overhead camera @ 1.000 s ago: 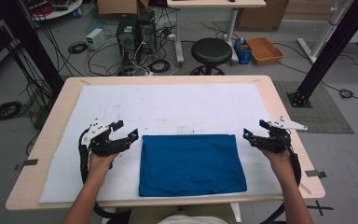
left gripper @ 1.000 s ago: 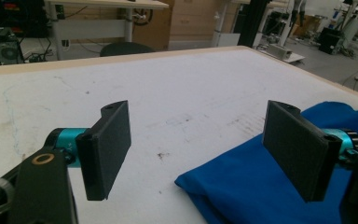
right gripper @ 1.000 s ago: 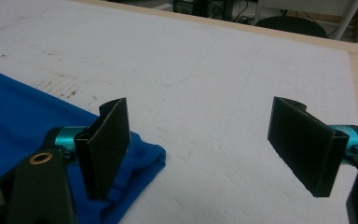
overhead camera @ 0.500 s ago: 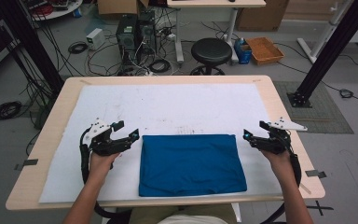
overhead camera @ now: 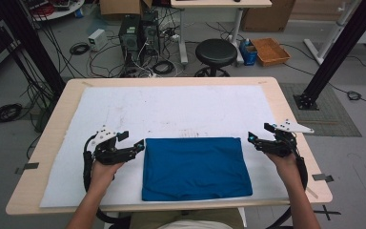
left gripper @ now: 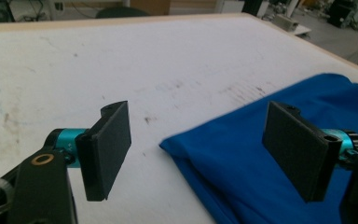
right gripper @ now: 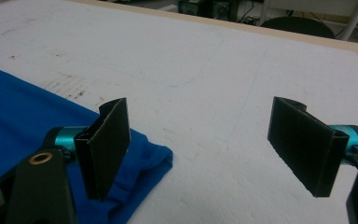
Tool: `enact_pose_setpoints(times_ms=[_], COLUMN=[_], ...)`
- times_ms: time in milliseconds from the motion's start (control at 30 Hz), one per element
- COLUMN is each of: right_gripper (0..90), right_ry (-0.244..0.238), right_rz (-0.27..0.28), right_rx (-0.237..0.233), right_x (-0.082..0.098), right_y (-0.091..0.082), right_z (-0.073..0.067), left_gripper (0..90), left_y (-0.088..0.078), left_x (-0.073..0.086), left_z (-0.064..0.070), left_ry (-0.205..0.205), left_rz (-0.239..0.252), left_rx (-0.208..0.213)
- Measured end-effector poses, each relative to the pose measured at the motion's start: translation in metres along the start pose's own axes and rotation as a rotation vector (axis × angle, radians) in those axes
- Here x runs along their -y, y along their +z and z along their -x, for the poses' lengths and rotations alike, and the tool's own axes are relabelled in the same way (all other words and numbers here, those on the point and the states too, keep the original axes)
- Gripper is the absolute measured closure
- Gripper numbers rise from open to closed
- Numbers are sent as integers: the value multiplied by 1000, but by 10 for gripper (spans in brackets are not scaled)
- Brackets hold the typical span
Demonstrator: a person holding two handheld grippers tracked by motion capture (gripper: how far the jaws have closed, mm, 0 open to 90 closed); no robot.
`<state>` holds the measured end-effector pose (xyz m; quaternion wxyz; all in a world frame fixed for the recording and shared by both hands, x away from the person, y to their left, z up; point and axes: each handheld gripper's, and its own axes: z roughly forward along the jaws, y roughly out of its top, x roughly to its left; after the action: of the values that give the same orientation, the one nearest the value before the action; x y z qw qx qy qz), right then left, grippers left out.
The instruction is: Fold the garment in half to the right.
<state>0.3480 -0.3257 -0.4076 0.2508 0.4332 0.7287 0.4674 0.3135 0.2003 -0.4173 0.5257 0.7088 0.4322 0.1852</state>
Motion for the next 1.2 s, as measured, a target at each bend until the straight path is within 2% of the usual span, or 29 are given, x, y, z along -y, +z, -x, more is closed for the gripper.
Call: enact_pose_setpoints(times_ms=[167,233,367,500,600,700,833,900,1033,1100,1200], right_gripper=[209,209,209,209,209,208,209,209,209,209,209], right_ry=[-15,-15,-32,-46,-60,-83,-100,-107,-121,-127,-127], right_rz=[-10,-12,-12,-26,-37,-41,-46,-49,-53,-56,-56], right_rx=[-18,-18,-34,-46,-60,-76,-85,-92,-105,-110,-130], right_x=[0,0,-1,0,0,-1,-1,-1,-3,-4,-7], right_y=[3,3,5,9,12,15,17,18,20,21,25], right_z=[-4,-5,-8,-12,-17,-20,-24,-26,-32,-34,-39], left_gripper=[239,240,240,244,316,413,469,507,778,831,854], left_y=[-6,-6,-9,-15,-16,-11,-10,-10,-9,-8,-7], left_x=[12,20,31,40,48,53,56,57,57,55,52], left_z=[22,32,50,64,69,70,76,77,83,83,76], left_ry=[-55,-75,-55,-20,25,38,109,117,197,201,167], left_rz=[-145,-184,-218,-243,-270,-303,-310,-302,-310,-315,-316], left_rx=[-26,-17,-16,-51,-69,-50,-86,-89,-33,-24,-18])
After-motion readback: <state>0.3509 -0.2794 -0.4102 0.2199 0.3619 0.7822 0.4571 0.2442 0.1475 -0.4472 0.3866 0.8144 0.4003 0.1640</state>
